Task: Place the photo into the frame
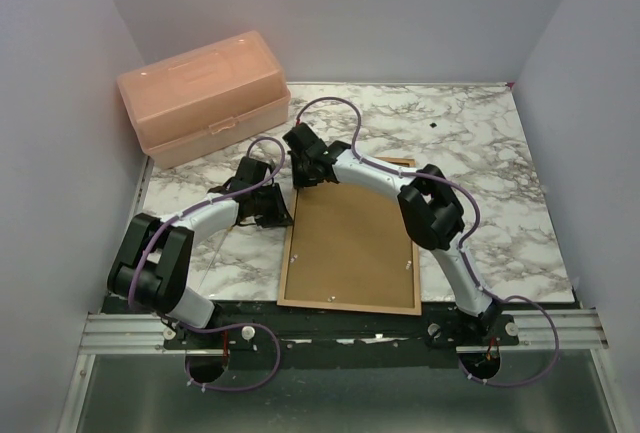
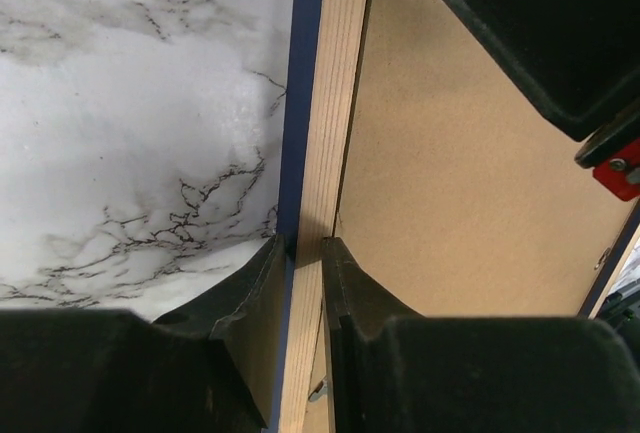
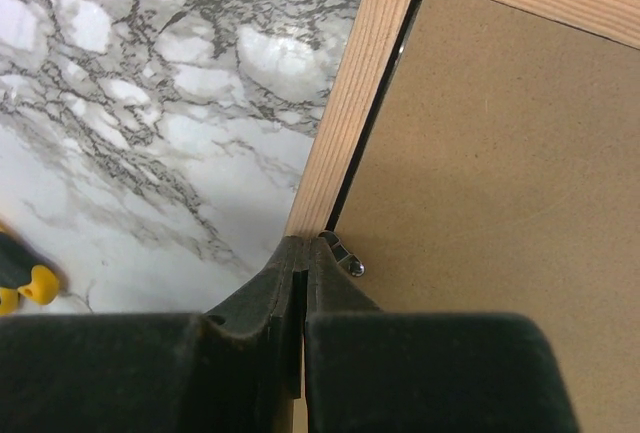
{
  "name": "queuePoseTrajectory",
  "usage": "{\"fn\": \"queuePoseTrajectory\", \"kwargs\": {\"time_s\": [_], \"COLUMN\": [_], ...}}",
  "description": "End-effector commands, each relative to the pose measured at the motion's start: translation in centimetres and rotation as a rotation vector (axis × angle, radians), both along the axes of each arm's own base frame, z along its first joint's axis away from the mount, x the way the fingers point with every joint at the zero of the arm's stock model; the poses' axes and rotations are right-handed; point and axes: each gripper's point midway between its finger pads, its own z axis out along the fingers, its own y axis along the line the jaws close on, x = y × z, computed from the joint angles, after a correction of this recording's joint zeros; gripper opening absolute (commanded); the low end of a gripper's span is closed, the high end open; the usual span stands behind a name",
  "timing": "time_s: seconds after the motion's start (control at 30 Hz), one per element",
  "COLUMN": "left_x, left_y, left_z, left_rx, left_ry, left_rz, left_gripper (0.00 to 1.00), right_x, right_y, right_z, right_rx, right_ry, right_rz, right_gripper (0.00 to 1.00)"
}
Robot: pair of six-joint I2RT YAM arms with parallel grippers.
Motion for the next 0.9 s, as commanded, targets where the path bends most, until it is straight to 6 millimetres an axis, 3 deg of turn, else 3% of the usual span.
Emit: {"fn": "queuePoseTrajectory", "kwargs": {"time_s": [0.0,0.27,0.87], "left_x": [-1.5,-1.5,-1.7], "left_y": [1.8,1.8,1.8], "left_z": [-2.7,-3.2,-4.0], "left_rx": [0.101,0.107,0.117], "left_ry": [0.068,0.082,0.115], "left_rz": [0.01,0.011,0.004], "left_gripper": [0.21,0.01,0.0], "right_x": [2.2,2.4,3.2], "right_y": [-4.2,-3.7,-5.5], "right_z": [-2.8,-1.7,-1.4], "right_rx": [-0.172,-0.129,-0.151], "right_ry": [-0.051,-0.075,-0.069], "right_rz": [-0.129,-0.125,-0.153], "right_gripper": [0.03,0.03,0.02]}}
